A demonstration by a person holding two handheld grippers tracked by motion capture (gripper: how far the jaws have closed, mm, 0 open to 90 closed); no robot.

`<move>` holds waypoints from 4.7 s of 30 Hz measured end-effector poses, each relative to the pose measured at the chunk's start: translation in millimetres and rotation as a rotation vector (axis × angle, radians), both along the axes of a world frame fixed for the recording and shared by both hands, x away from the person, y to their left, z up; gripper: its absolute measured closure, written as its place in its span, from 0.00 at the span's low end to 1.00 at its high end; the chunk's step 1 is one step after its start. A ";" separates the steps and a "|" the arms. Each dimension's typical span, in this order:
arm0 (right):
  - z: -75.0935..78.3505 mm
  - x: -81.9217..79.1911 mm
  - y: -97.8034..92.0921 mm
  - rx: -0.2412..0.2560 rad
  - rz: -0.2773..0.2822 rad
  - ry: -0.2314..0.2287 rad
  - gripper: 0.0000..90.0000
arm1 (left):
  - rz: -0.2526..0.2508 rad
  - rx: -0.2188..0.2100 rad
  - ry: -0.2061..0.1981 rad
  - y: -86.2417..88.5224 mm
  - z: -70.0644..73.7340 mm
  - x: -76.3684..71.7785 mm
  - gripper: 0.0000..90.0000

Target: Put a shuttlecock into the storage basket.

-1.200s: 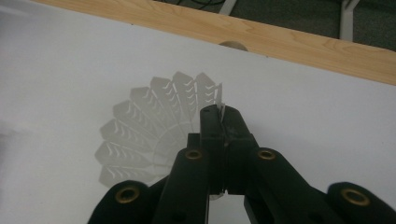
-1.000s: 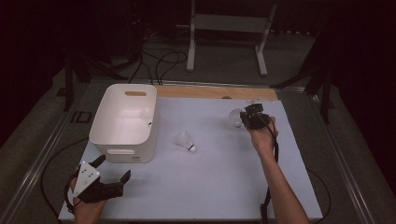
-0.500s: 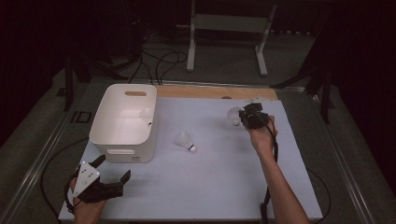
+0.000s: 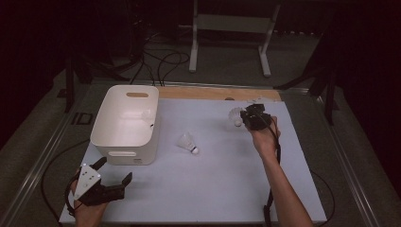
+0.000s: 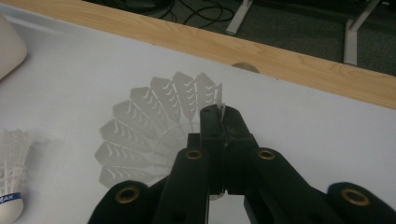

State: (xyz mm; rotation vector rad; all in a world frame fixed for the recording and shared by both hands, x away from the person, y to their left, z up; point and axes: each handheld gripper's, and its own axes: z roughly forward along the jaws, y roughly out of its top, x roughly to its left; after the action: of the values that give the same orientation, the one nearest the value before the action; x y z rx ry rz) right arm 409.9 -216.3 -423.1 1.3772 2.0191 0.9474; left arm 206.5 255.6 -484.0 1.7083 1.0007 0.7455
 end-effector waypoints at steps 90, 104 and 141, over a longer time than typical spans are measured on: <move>29.4 -15.8 47.2 0.038 0.121 -0.077 0.99 | -0.001 0.000 -0.002 -0.1 0.1 -0.2 0.00; 33.3 -16.1 58.3 0.044 0.145 -0.083 0.99 | 0.001 -0.001 -0.004 0.5 0.2 -0.4 0.00; 46.6 -16.9 79.6 0.051 0.190 -0.109 0.99 | 0.000 -0.001 -0.004 0.5 0.3 -0.5 0.00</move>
State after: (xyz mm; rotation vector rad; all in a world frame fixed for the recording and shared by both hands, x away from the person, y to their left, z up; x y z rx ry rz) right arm 393.0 -136.8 -376.5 1.1476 2.0829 1.1378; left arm 206.0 256.1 -483.8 1.7052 0.9989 0.7479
